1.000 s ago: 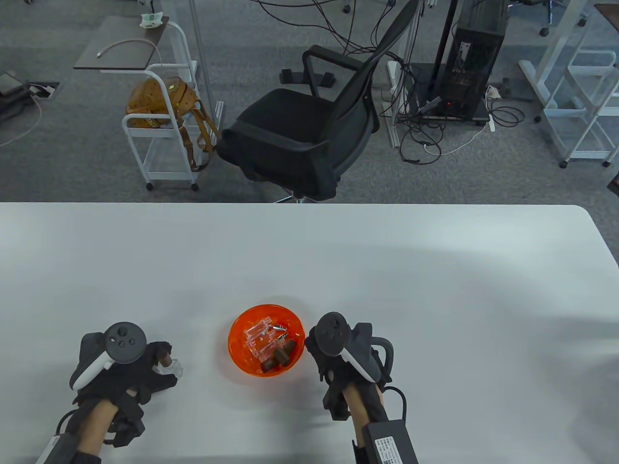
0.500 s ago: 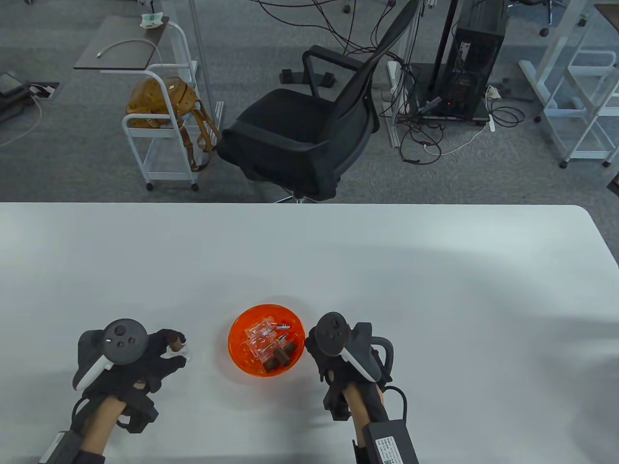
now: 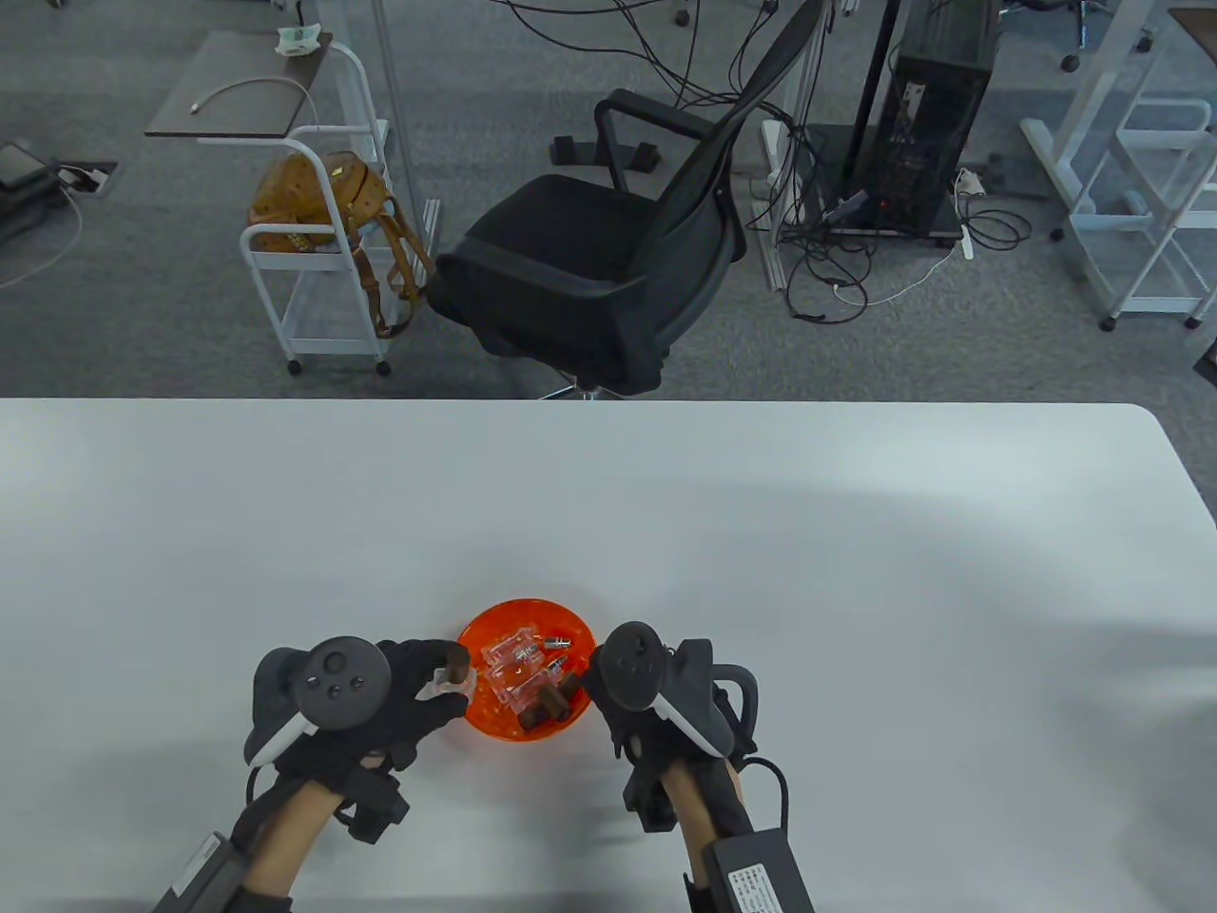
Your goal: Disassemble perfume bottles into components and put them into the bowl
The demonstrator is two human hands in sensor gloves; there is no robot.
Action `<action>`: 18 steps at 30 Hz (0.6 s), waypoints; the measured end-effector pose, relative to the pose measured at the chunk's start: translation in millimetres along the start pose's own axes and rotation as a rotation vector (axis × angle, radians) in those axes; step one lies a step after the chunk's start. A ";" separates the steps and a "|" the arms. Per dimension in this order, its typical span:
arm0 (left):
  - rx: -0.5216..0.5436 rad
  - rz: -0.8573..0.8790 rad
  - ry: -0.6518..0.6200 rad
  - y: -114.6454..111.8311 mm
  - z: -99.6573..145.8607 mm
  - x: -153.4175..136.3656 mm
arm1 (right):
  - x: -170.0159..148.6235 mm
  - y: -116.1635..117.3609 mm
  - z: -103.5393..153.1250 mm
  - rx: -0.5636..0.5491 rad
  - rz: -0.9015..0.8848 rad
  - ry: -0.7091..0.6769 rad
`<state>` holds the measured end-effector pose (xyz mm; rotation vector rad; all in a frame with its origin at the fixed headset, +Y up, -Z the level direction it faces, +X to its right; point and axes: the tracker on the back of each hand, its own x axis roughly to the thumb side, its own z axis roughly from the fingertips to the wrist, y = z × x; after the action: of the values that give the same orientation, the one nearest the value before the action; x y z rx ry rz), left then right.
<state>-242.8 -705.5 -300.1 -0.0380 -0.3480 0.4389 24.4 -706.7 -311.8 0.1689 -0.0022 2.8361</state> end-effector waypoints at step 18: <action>-0.014 -0.137 -0.006 -11.9 2.6 12.5 | 63.8 -14.3 21.8 -0.190 -0.201 -0.212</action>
<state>-228.2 -711.1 -292.3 -0.0267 -0.3572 0.3012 -29.3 -674.6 -282.9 0.4018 -0.2825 2.5863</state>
